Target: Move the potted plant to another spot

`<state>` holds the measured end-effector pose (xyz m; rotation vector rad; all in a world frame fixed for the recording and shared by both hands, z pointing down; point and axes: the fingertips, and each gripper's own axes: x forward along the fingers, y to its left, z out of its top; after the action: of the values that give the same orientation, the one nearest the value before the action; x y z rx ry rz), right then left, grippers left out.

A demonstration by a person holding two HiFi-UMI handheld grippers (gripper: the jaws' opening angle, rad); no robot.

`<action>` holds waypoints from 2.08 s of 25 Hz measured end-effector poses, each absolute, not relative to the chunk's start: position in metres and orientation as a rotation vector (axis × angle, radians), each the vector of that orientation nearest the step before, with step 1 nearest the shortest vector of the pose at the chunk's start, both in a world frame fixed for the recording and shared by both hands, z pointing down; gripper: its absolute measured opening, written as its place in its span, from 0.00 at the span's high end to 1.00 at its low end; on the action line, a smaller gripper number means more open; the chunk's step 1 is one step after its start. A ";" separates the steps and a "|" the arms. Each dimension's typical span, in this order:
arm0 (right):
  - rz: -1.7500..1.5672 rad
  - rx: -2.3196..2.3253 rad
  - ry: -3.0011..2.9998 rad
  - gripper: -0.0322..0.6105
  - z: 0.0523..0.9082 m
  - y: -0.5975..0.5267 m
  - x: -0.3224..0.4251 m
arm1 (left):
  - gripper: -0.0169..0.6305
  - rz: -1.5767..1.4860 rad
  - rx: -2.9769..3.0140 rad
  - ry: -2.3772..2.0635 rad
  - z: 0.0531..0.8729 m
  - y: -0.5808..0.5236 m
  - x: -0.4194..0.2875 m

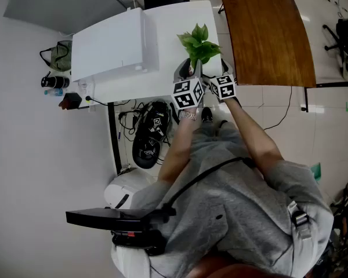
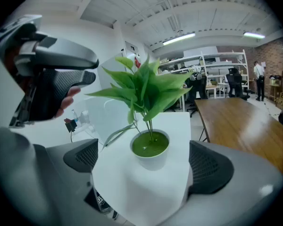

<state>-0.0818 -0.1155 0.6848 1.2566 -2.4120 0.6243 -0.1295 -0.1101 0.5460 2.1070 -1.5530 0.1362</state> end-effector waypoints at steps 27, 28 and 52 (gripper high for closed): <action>0.462 1.094 -2.464 0.08 0.752 -0.188 -0.129 | 0.76 0.139 1.906 -1.771 0.579 -0.146 -0.200; 0.460 1.115 -2.465 0.08 0.746 -0.189 -0.122 | 0.76 0.140 1.922 -1.758 0.578 -0.149 -0.193; 0.602 1.768 -2.106 0.06 0.786 -0.213 0.206 | 0.76 0.329 2.236 -1.428 0.575 -0.156 -0.015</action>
<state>0.2060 -0.2125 0.7863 1.7682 -2.1059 0.6025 -0.0150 -0.1559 0.5755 2.2356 -1.4283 0.3292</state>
